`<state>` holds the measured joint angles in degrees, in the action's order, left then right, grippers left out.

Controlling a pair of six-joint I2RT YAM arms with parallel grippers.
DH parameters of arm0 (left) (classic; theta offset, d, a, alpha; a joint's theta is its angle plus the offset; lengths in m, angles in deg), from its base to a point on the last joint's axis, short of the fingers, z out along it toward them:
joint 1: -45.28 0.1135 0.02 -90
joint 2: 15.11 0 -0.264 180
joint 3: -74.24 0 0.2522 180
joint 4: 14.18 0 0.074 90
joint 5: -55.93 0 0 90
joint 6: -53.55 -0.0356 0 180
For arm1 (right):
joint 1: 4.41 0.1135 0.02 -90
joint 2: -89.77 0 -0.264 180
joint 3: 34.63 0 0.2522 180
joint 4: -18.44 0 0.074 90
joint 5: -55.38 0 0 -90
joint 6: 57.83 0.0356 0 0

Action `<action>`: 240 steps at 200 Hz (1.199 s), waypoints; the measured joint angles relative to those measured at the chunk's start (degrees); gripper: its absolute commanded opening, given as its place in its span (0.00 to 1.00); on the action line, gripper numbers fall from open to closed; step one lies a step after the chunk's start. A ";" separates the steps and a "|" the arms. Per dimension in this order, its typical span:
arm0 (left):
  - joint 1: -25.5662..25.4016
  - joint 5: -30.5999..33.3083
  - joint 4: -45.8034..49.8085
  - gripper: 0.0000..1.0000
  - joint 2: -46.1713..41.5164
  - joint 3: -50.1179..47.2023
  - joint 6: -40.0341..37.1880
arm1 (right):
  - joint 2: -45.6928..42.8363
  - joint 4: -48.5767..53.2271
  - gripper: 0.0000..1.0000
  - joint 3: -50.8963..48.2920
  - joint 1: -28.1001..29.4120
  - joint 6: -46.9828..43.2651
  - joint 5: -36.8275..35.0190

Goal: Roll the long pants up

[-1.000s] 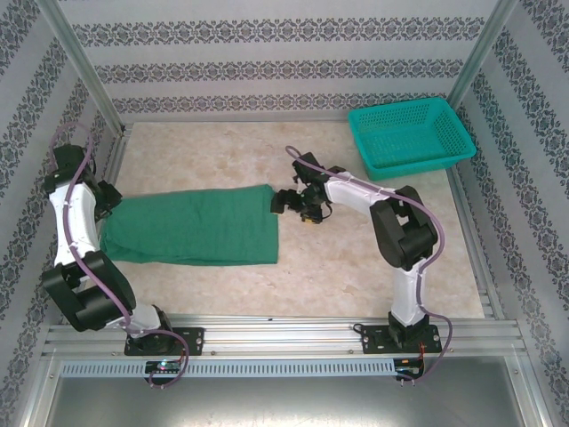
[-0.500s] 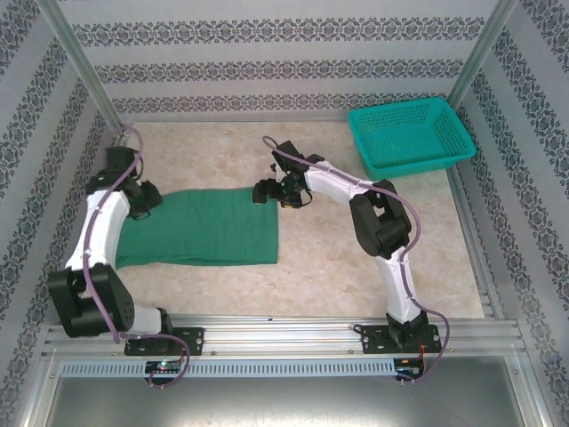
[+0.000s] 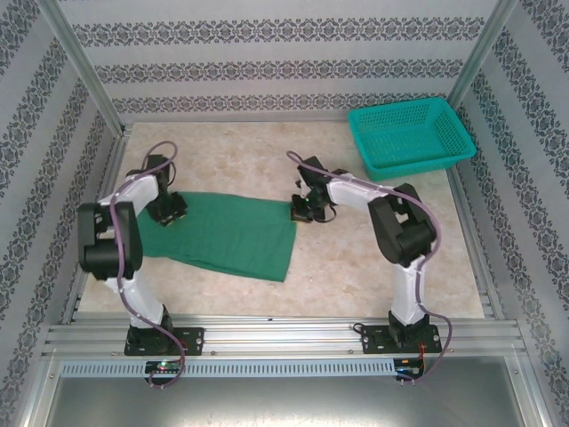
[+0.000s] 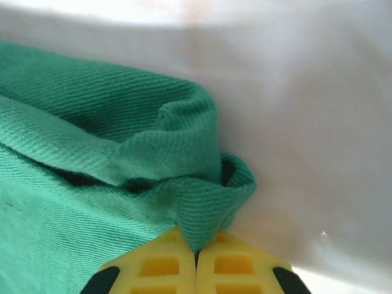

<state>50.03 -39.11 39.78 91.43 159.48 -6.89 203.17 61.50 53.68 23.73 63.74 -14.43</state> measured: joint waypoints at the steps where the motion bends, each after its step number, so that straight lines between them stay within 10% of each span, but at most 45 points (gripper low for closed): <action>1: -0.13 0.07 0.02 0.25 0.28 0.31 -0.02 | -0.52 -0.04 0.00 -0.70 0.00 0.00 -0.24; 108: -25.16 -3.43 14.34 0.24 42.12 66.58 -4.13 | -19.10 -0.59 0.00 -21.86 24.68 11.13 -11.63; 115: -25.86 -3.58 14.71 0.30 42.62 67.65 -4.31 | -19.32 -0.13 0.42 -21.84 25.51 12.04 -12.85; 122: -26.18 -3.37 14.86 0.45 42.60 67.65 -4.68 | -19.76 0.94 0.95 -21.84 26.38 12.83 -14.53; 142: -26.53 -0.24 12.13 0.99 38.05 60.74 -6.05 | -22.84 7.48 0.98 -21.35 29.05 13.77 -21.44; 181: -27.17 8.46 4.42 1.00 16.15 37.79 -9.40 | -31.01 14.08 0.98 -14.86 29.55 13.77 -32.20; 240: -27.65 4.48 -13.31 1.00 -15.41 14.12 -13.51 | -27.12 8.17 0.98 -17.66 19.23 16.06 -27.17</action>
<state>22.38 -34.63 26.47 76.02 173.60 -20.40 176.05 69.67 36.02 42.96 79.81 -41.60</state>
